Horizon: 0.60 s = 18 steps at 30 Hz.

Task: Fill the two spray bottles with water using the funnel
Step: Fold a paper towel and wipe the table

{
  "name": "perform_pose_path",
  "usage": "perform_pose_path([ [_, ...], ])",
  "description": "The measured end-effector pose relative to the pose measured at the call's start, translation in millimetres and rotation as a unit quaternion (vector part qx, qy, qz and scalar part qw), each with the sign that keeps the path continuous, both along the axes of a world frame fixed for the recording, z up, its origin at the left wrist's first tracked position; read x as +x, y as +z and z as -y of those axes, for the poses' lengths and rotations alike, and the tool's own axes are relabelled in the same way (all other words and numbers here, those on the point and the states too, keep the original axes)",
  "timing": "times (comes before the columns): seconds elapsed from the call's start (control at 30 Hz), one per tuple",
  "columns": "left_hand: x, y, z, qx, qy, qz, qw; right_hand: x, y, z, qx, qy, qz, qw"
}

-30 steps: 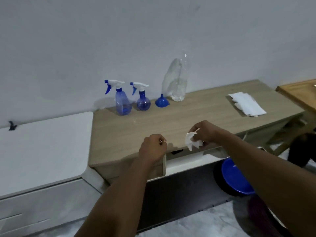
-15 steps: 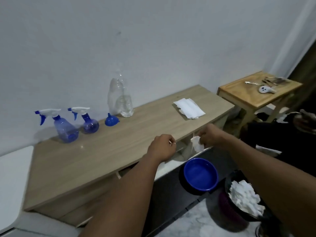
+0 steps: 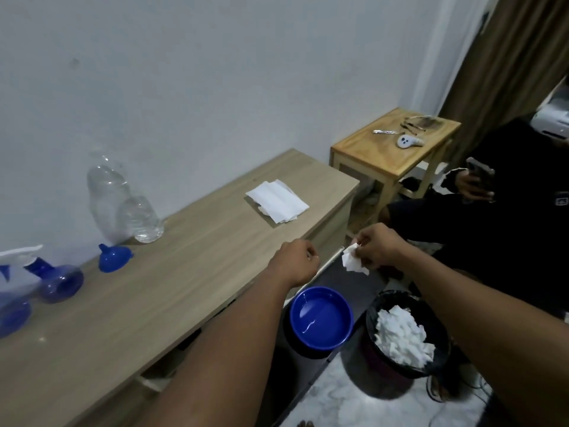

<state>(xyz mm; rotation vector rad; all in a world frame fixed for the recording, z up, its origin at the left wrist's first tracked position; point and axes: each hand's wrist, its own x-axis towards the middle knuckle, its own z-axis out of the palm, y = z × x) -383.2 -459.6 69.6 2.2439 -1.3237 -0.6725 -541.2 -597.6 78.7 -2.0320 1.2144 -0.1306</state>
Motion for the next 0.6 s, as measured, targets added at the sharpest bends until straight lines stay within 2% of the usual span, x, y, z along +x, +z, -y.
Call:
perform_pose_path([
  [0.27, -3.3, -36.5, 78.9, 0.046, -0.048, -0.023, 0.998, -16.4, -38.5, 61.4, 0.015, -0.055, -0.043, 0.997],
  [0.6, -53.1, -122.1, 142.4, 0.145, -0.074, -0.083, 0.983, -73.7, -138.6, 116.1, 0.096, -0.068, -0.095, 0.989],
])
